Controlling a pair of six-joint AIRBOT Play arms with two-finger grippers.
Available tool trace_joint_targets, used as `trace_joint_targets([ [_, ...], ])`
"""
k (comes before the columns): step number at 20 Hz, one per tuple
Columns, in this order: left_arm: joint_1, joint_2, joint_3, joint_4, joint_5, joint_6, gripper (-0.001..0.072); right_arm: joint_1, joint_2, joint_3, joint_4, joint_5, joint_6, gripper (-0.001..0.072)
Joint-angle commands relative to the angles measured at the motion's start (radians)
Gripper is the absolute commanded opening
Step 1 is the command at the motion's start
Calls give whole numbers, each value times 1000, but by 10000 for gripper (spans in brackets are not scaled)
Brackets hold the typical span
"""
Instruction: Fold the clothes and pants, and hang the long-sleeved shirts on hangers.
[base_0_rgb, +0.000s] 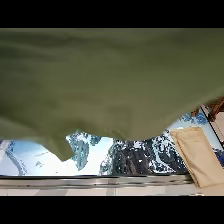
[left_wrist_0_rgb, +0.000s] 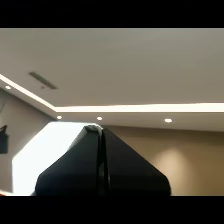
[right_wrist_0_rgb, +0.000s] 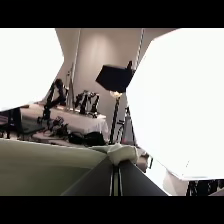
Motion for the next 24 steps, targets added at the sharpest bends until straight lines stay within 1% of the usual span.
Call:
trace_joint_targets([
  [1, 5, 6, 27, 341, 31, -31, 3, 1, -43, 6, 24, -23, 9, 18],
  [3, -78, -27, 22, 588, -108, -48, 3, 1, -106, -60, 64, 77, 9, 18],
  [4, -150, -49, 5, 682, -169, -48, 3, 2, -150, -100, 86, 137, 11, 18],
  [5, -240, -71, -34, 773, -201, -44, 3, 2, -195, -138, 101, 194, 14, 17],
  [6, -351, -92, -99, 875, -192, -42, 4, 2, -252, -181, 119, 251, 14, 17],
  [7, -457, -114, -177, 985, -148, -21, 4, 13, -307, -228, 121, 281, 14, 17],
  [8, -550, -140, -257, 1081, -79, -18, 3, 36, -364, -280, 102, 283, 13, 17],
  [9, -638, -177, -343, 1166, 24, -18, 4, 72, -430, -342, 66, 260, 7, 18],
  [10, -707, -222, -417, 1215, 143, -17, 4, 109, -502, -401, 12, 205, 3, 18],
  [12, -806, -360, -522, 1260, 424, -17, 4, 162, -658, -485, -104, 33, 5, 18],
  [13, -838, -458, -533, 1259, 531, -17, 5, 175, -740, -504, -132, -60, 5, 18],
  [14, -858, -555, -522, 1250, 605, -17, 4, 177, -829, -504, -136, -149, 7, 18],
  [15, -872, -656, -492, 1247, 643, -18, 5, 176, -903, -500, -112, -229, 7, 18],
  [16, -873, -737, -450, 1247, 634, -18, 4, 176, -969, -494, -82, -300, 13, 18],
  [17, -873, -804, -397, 1245, 591, -19, 6, 177, -1012, -494, -53, -353, 12, 18],
  [19, -856, -877, -299, 1240, 479, -19, 5, 176, -1047, -494, -19, -366, 12, 18],
  [20, -841, -888, -268, 1241, 422, -18, 5, 176, -1046, -494, -22, -332, 12, 18],
  [21, -819, -889, -250, 1241, 362, -18, 5, 176, -1042, -491, -29, -266, 11, 18],
  [22, -792, -889, -242, 1241, 284, -18, 5, 175, -1038, -486, -51, -182, 12, 17],
  [24, -721, -890, -241, 1262, 96, -23, 4, 173, -1035, -482, -95, 30, 16, 17],
])
